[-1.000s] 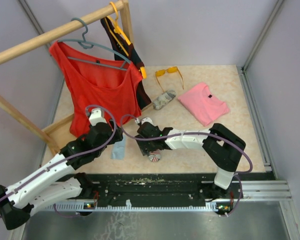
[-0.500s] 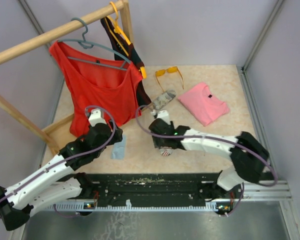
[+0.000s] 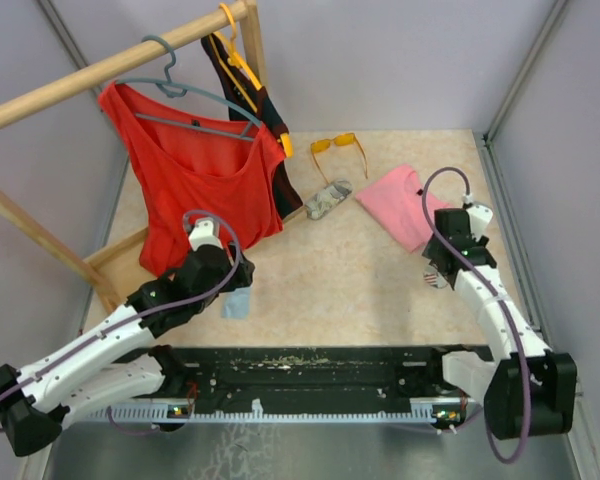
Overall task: Organize the sunglasses
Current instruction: Place the sunglasses case at the center of the board.
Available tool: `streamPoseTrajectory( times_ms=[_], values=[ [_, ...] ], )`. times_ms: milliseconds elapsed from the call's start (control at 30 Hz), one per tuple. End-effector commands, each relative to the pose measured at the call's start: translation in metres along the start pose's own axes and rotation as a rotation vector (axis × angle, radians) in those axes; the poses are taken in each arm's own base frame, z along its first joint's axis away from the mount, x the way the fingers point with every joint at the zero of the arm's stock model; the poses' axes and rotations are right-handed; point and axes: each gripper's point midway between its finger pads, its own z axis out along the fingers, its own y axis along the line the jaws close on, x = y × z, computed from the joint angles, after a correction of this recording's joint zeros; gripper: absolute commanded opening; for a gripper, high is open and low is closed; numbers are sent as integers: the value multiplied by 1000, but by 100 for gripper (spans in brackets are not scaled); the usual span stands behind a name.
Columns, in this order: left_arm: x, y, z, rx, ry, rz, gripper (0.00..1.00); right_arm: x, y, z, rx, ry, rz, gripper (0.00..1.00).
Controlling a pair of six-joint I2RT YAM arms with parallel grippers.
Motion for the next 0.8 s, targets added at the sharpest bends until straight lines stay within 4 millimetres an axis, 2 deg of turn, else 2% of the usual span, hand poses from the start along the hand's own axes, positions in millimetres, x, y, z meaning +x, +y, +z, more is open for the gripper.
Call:
streamPoseTrajectory(
  times_ms=[0, 167, 267, 433, 767],
  values=[
    [4, -7, 4, 33, 20, 17, 71, -15, -16, 24, 67, 25, 7, 24],
    [7, -12, 6, 47, 36, 24, 71, -8, -31, 56, 156, 106, 38, 26],
    [7, -12, 6, 49, 35, 25, 71, -6, -29, 69, 158, 120, 39, 29],
    [8, -11, 5, 56, 33, 23, 71, 0, -32, 83, 162, 153, 56, 34],
    [11, -13, 8, 55, 48, 36, 71, 10, -35, 96, 151, 210, 51, 54]
  ],
)
